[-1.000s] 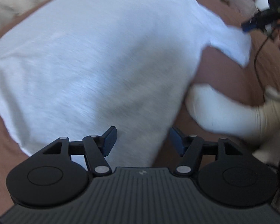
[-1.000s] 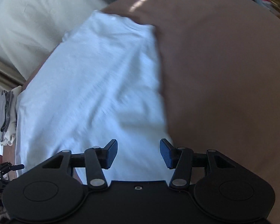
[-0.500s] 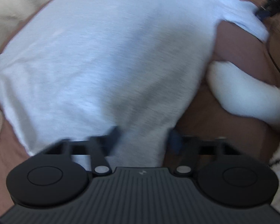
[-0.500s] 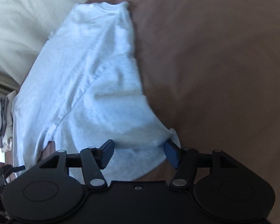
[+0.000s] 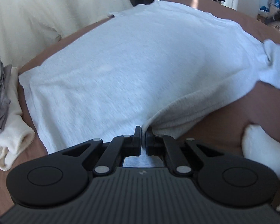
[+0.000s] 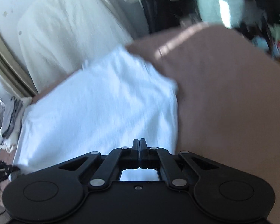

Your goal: Fold clothes

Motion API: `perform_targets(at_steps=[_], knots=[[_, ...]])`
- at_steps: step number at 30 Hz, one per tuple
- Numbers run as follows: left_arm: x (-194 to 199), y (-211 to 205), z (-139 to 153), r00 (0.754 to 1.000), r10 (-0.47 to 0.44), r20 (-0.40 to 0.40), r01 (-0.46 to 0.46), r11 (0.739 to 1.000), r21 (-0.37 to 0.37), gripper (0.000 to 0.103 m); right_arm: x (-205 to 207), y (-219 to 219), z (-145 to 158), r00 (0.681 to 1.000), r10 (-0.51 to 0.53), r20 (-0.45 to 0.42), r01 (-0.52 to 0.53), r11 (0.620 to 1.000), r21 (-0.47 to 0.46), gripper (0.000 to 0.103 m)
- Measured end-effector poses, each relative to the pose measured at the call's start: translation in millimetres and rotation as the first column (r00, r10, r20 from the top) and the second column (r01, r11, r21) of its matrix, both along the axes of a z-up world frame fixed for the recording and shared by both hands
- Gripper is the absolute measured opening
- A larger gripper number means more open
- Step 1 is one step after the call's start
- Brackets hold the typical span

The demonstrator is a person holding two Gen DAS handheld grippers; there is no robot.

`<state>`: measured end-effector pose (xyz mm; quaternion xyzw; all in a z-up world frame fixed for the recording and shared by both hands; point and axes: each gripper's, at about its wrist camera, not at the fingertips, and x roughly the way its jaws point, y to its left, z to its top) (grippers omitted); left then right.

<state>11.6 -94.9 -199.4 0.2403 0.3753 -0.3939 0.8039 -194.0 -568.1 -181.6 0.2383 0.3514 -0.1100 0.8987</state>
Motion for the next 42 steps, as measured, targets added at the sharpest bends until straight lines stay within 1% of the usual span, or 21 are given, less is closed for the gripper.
perform_targets(at_steps=[2,4,7,8,9,10,11,15,18,19,21,24,26,27,28,29,30,33,36,40,42], knots=[[2.7,-2.1,-2.1,1.000,0.016,-0.010,-0.016,1.000,0.002,0.003,20.8,-6.0,15.1,1.000,0.023,0.010,-0.023,1.000,-0.015,0.002],[1.5,-1.5,-2.7,1.000,0.023,-0.007,-0.023,1.000,0.009,0.003,37.3,-7.8,24.2,0.998,0.064,-0.028,-0.064,0.998,-0.004,0.002],[-0.3,-1.2,-6.3,0.999,0.038,-0.006,-0.038,0.999,0.010,0.003,29.6,-3.9,19.3,0.988,0.121,-0.091,-0.115,0.991,0.068,0.010],[-0.5,-1.1,-7.3,0.999,0.040,-0.004,-0.040,0.999,0.011,0.003,25.5,-1.3,13.6,0.986,0.131,-0.100,-0.122,0.988,0.090,0.021],[-0.7,-1.1,-8.1,0.999,0.041,-0.002,-0.041,0.999,0.014,0.003,19.0,0.3,6.2,0.986,0.122,-0.111,-0.110,0.988,0.106,0.045],[-0.9,-0.7,-7.2,0.999,0.043,-0.005,-0.043,0.999,0.014,0.003,9.6,-0.3,-3.3,0.987,0.097,-0.127,-0.082,0.990,0.119,0.055],[-0.9,0.1,-4.9,0.999,0.047,-0.013,-0.047,0.999,0.011,0.004,1.5,-1.4,-13.0,0.987,0.068,-0.146,-0.049,0.991,0.128,0.061],[-2.1,4.0,4.5,0.999,0.051,-0.003,-0.052,0.998,-0.028,0.004,-27.8,-11.5,-41.6,0.965,-0.037,-0.258,0.075,0.987,0.139,0.061],[2.0,2.8,-2.5,0.998,0.062,-0.009,-0.062,0.998,-0.024,0.004,-54.1,-20.1,-53.9,0.959,-0.047,-0.279,0.129,0.950,0.283,0.061],[2.9,2.2,-4.6,0.998,0.063,-0.010,-0.063,0.998,-0.021,0.004,-61.8,-21.2,-58.7,0.959,-0.044,-0.279,0.141,0.930,0.339,0.061],[2.3,1.1,-5.0,0.998,0.058,0.002,-0.058,0.998,-0.016,0.004,-71.4,-16.7,-68.1,0.962,-0.042,-0.269,0.151,0.905,0.398,0.066],[-0.4,2.7,-2.2,0.998,0.058,0.012,-0.058,0.998,-0.027,0.004,-75.3,-12.1,-80.7,0.963,-0.118,-0.243,0.207,0.899,0.386,0.069],[-2.3,4.1,-1.2,0.998,0.059,0.020,-0.058,0.998,-0.034,0.004,-70.9,-11.0,-91.8,0.969,-0.144,-0.203,0.221,0.871,0.438,0.071],[-3.3,4.3,-1.3,0.998,0.059,0.027,-0.058,0.998,-0.034,0.004,-65.0,-8.8,-95.2,0.974,-0.141,-0.176,0.208,0.862,0.463,0.071],[-4.4,4.6,-1.3,0.998,0.059,0.034,-0.058,0.998,-0.034,0.004,-57.0,-3.8,-94.4,0.982,-0.126,-0.143,0.179,0.867,0.464,0.069],[-5.4,4.3,-1.5,0.997,0.061,0.044,-0.060,0.998,-0.031,0.004,-47.9,2.6,-91.1,0.989,-0.104,-0.109,0.142,0.880,0.453,0.050],[-6.7,3.5,-1.7,0.996,0.066,0.057,-0.064,0.998,-0.025,0.004,-38.9,9.0,-87.8,0.994,-0.081,-0.075,0.106,0.892,0.440,0.012],[-11.5,1.2,0.1,0.993,0.057,0.108,-0.056,0.998,-0.010,0.004,-13.2,17.8,-57.7,0.985,-0.155,0.071,0.103,0.873,0.478,0.009],[-9.6,-0.1,-1.9,0.989,0.053,0.135,-0.054,0.999,0.000,0.004,22.3,20.8,-7.4,0.976,-0.112,0.189,0.019,0.900,0.434,0.009],[1.6,8.4,-1.0,0.991,0.102,0.086,-0.099,0.994,-0.040,0.004,60.3,29.2,43.0,0.976,0.007,0.216,-0.072,0.954,0.292,0.009],[1.4,11.0,0.3,0.989,0.097,0.112,-0.094,0.995,-0.036,0.004,72.1,31.1,53.6,0.975,0.024,0.221,-0.082,0.963,0.258,0.009]])
